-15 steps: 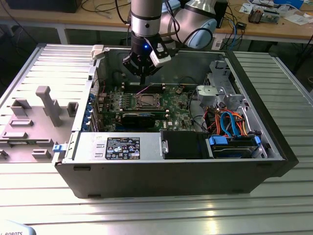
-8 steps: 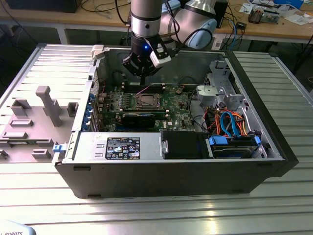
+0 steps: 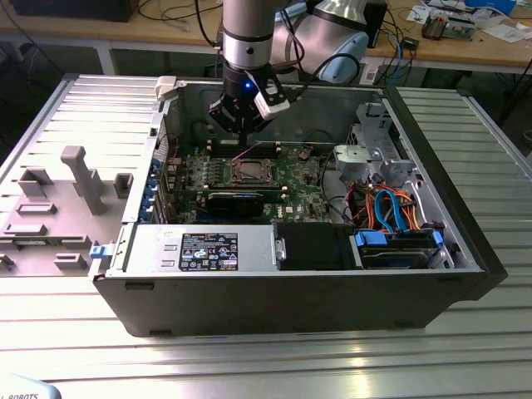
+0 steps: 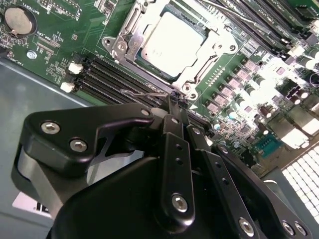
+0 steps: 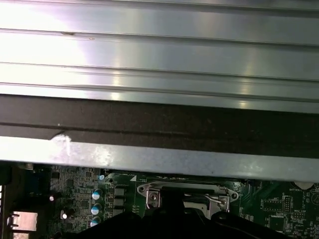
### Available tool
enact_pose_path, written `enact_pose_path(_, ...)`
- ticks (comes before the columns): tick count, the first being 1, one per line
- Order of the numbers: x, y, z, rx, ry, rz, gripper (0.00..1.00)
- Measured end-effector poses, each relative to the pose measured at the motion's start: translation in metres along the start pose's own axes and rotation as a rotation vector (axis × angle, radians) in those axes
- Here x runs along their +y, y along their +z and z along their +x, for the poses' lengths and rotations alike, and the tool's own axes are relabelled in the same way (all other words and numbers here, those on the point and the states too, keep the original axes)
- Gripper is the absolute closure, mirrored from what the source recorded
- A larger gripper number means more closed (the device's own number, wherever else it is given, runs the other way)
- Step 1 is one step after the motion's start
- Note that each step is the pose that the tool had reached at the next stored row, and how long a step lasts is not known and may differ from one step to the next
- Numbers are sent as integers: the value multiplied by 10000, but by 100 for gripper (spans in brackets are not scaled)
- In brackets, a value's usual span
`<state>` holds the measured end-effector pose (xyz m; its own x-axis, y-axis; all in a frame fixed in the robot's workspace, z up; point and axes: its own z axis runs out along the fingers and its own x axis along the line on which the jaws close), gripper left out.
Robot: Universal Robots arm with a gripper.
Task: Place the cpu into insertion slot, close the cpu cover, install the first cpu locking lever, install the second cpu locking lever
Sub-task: 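Install the first cpu locking lever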
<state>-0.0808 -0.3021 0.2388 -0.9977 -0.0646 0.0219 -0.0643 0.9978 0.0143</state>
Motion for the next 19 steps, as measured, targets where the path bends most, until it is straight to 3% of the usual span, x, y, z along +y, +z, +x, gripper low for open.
enact_pose_path(9, 83, 132, -19, 3, -189, 18, 89)
enact_pose_path(19, 95, 249, -124, 7, -254, 51, 89)
